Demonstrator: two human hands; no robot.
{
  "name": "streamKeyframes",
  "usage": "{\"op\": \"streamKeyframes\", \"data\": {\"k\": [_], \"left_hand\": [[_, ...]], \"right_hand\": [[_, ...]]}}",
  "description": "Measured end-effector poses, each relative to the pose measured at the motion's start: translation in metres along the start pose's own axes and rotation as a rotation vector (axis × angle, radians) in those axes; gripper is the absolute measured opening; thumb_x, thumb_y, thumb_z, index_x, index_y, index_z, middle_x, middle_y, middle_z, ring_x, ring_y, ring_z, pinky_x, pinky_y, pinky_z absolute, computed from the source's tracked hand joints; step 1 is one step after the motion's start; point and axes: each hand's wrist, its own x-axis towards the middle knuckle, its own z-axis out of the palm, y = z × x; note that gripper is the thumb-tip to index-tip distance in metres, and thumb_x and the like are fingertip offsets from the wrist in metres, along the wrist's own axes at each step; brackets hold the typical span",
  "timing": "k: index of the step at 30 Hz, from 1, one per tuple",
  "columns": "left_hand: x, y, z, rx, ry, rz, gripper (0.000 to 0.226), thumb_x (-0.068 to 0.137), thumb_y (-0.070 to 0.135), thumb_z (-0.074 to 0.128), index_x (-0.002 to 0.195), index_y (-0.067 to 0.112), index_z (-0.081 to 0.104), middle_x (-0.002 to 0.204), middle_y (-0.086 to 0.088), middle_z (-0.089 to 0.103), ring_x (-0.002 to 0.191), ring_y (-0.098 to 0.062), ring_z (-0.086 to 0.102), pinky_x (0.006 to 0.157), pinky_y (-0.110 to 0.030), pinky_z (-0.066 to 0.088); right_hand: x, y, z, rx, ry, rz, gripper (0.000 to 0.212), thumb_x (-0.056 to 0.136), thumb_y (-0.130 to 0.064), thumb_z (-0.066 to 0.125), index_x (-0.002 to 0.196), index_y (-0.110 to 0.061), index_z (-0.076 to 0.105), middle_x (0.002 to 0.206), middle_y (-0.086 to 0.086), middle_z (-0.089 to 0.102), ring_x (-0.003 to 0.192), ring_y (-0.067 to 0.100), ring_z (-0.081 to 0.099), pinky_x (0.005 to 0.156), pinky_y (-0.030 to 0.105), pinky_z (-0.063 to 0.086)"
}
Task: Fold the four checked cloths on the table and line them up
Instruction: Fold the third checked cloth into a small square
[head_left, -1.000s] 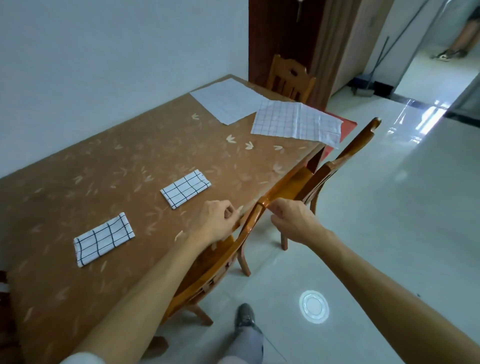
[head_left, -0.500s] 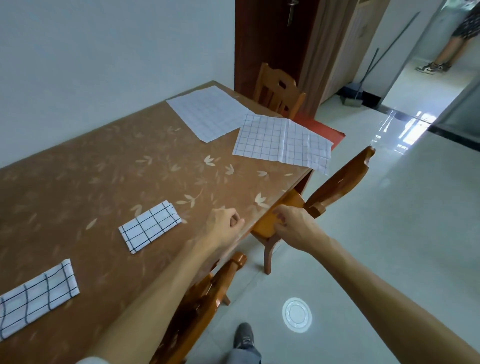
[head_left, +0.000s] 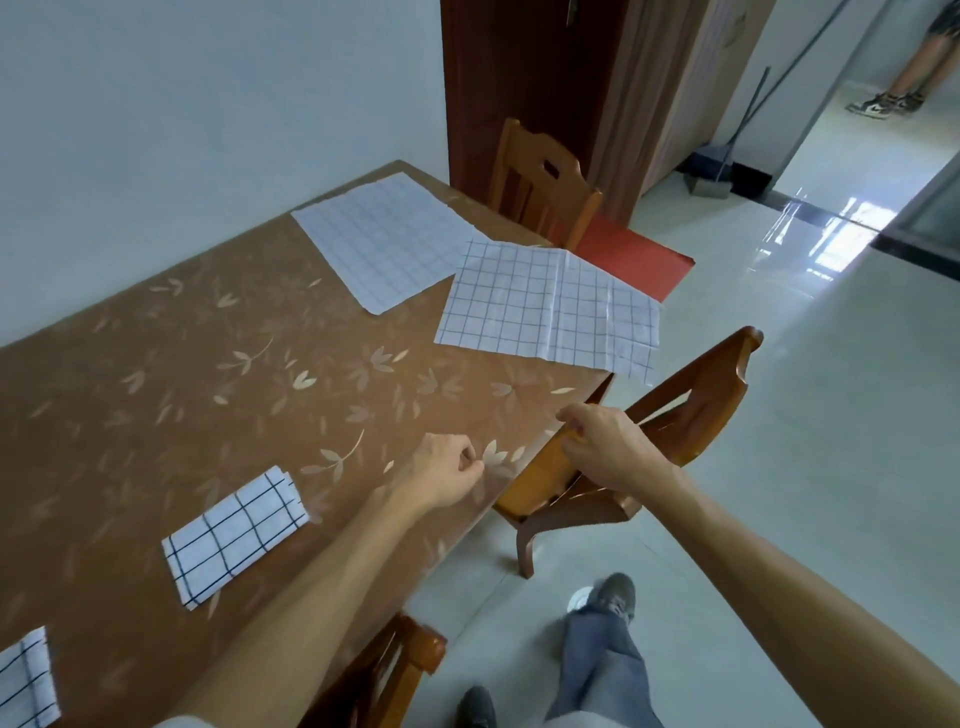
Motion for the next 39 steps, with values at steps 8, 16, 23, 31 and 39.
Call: {"op": "streamKeyframes", "data": {"k": [8, 16, 23, 31, 39], "left_hand": [[0.105, 0.069, 0.026, -0.029, 0.012, -0.007, 0.030, 0.098, 0.030, 0.054, 0.121, 0.014, 0.064, 0.119, -0.007, 0.064, 0.108, -0.021, 0.059, 0.087, -0.031, 0.048], [0.201, 0.142, 0.068, 0.003, 0.008, 0.030, 0.052, 0.098, 0.032, 0.054, 0.148, 0.026, 0.041, 0.150, -0.003, 0.043, 0.135, -0.027, 0.045, 0.105, -0.046, 0.046], [0.263, 0.184, 0.110, 0.241, 0.052, 0.059, 0.066, 0.100, 0.030, 0.050, 0.157, 0.021, 0.017, 0.167, -0.010, 0.008, 0.154, -0.029, 0.003, 0.123, -0.050, 0.018], [0.303, 0.195, 0.143, 0.317, 0.108, 0.121, 0.059, 0.078, 0.022, 0.078, 0.133, 0.017, 0.056, 0.135, -0.003, 0.056, 0.127, -0.023, 0.050, 0.111, -0.041, 0.039], [0.297, 0.173, 0.114, 0.118, 0.211, 0.055, 0.032, 0.093, 0.015, 0.062, 0.125, 0.018, 0.058, 0.128, 0.003, 0.060, 0.119, -0.016, 0.054, 0.100, -0.030, 0.045]], "right_hand": [[0.096, 0.087, -0.030, -0.124, -0.102, -0.071, 0.042, 0.095, -0.016, 0.044, 0.136, -0.016, 0.052, 0.135, 0.006, 0.058, 0.118, 0.025, 0.059, 0.096, 0.039, 0.052], [0.188, 0.172, -0.046, -0.270, -0.247, -0.143, 0.058, 0.089, -0.009, 0.051, 0.145, -0.018, 0.037, 0.142, 0.008, 0.052, 0.127, 0.029, 0.050, 0.105, 0.039, 0.038], [0.244, 0.211, -0.043, -0.372, -0.394, -0.270, 0.088, 0.088, -0.011, 0.063, 0.157, -0.014, 0.006, 0.165, 0.010, 0.002, 0.151, 0.027, 0.007, 0.120, 0.040, 0.014], [0.273, 0.236, -0.025, -0.248, -0.368, -0.330, 0.086, 0.080, -0.006, 0.067, 0.152, -0.014, 0.022, 0.162, 0.006, 0.020, 0.149, 0.024, 0.019, 0.120, 0.039, 0.023], [0.282, 0.238, -0.031, -0.209, -0.294, -0.386, 0.079, 0.084, -0.018, 0.068, 0.151, -0.016, 0.027, 0.157, 0.005, 0.031, 0.146, 0.025, 0.024, 0.119, 0.038, 0.018]]}}
